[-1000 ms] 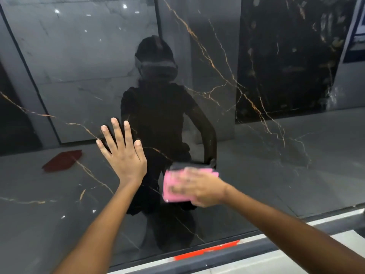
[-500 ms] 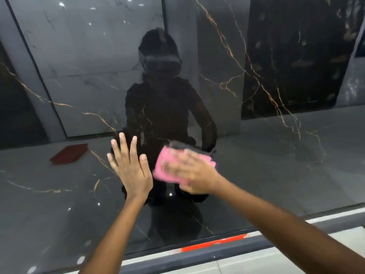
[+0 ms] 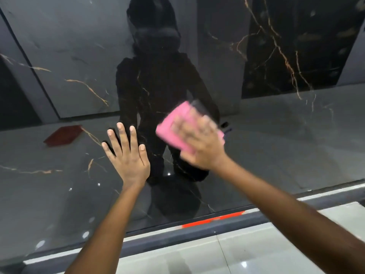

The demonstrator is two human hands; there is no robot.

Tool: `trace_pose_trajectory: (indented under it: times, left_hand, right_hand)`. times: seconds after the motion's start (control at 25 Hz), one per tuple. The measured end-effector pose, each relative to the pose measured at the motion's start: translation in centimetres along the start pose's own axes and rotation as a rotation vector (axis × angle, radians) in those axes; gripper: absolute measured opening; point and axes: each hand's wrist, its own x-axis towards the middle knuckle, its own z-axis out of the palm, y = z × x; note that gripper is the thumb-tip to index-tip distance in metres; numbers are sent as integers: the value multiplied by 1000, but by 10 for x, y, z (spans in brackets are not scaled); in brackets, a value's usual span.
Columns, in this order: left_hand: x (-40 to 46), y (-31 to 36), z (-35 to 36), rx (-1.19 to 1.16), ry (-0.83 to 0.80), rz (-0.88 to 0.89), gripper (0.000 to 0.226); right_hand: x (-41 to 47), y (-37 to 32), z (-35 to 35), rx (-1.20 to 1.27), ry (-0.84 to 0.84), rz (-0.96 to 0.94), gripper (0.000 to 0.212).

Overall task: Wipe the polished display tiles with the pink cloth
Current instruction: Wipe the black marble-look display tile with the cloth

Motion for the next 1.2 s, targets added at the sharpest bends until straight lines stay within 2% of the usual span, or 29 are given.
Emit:
trace_pose_trajectory:
  times: [0.08,0.12,0.16,0.24,0.32,0.36,0.4,0.48,0.52,0.56,0.68,0.72,0.76,0.8,0.84,0.96,1.0,1.04,1.08,1.12,1.2]
  left_hand:
    - [1,-1,-1,-3,-4,6,59]
    - [1,0,-2,3,-3,11,58]
    - [1,0,-2,7,-2,17,57]
    - [0,1,-1,15,1,22,57]
    - [1,3,-2,6,4,-8,57]
    - [2,6,-4,-13,1,-46,58]
    - [1,11,-6,-50,-6,-77,57]
    - [-11,27,-6,-133,-66,-28,52]
    - [-24,36,-4,-156,-103,42,50]
    - [-38,43,0,-150,-135,101,50]
    - [-62,46,18,-51,-193,166,57]
    - [-66,43,24,0,-181,186,57]
    - [-68,40,27,38,-157,210,58]
    - [-71,38,29,56,-130,233,58]
    - [-74,37,32,62,-104,251,59]
    - [-78,39,37,60,-67,251,60]
    - [-78,39,37,61,-68,244,61]
    - [-79,39,38,63,-64,248,60]
    - [-80,38,38,75,-58,256,60]
    - [-80,38,39,94,-52,266,60]
    - [-76,41,36,91,-62,254,59]
  right_hand:
    - [-79,-50,16,-50,-353,-544,71]
    - [-113,-54,14,-40,-486,-696,74]
    - [-134,-45,9,9,-553,-792,78]
    - [-132,-3,-9,94,-548,-802,86]
    - [-86,60,-29,32,-307,-588,83]
    - [-55,88,-40,-10,-197,-355,79]
    - [-28,106,-46,13,-83,-32,77]
    - [0,95,-36,68,212,615,77]
    - [-5,68,-26,73,267,753,78]
    - [-25,34,-13,77,220,711,80]
    - [-141,-56,13,5,-228,117,87]
    - [-176,-66,14,-20,-320,35,85]
    - [-198,-64,12,-13,-343,42,84]
    - [-207,-52,11,-9,-290,137,84]
    - [-206,-32,10,-6,-179,344,86]
    - [-173,58,7,184,380,1284,79]
    - [-162,74,9,198,549,1524,77]
    - [-155,68,14,208,632,1683,74]
    - [-155,41,19,185,618,1748,72]
    - [-164,-3,25,179,544,1724,70]
    - [-177,-121,31,332,232,1496,70]
